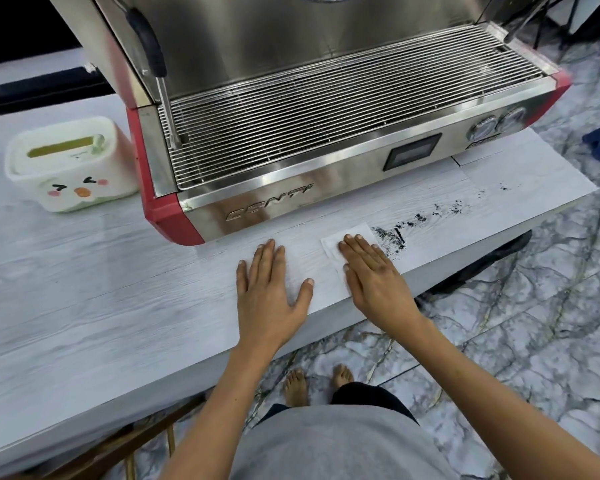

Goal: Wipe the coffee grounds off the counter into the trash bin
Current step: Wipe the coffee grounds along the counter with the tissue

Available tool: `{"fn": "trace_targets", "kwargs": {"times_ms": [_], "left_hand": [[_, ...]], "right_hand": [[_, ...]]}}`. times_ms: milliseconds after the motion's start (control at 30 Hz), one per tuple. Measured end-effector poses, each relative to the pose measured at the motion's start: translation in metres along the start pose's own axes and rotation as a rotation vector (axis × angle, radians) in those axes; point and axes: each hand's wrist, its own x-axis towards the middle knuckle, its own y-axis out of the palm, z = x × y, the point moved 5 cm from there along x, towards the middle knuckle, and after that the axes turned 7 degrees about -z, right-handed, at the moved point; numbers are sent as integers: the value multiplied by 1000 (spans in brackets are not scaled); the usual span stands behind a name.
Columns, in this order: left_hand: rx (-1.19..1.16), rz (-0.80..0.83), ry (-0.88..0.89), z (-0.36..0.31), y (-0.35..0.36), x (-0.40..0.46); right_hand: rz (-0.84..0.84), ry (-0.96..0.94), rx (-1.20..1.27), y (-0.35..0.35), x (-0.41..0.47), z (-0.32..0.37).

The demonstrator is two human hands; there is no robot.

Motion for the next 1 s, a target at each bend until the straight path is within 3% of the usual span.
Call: {"fn": "trace_targets", "kwargs": {"times_ms": [1000], "left_hand": [[47, 3, 27, -75, 35, 31]], "right_hand": [[-10, 52, -25, -14, 25, -59]]}}
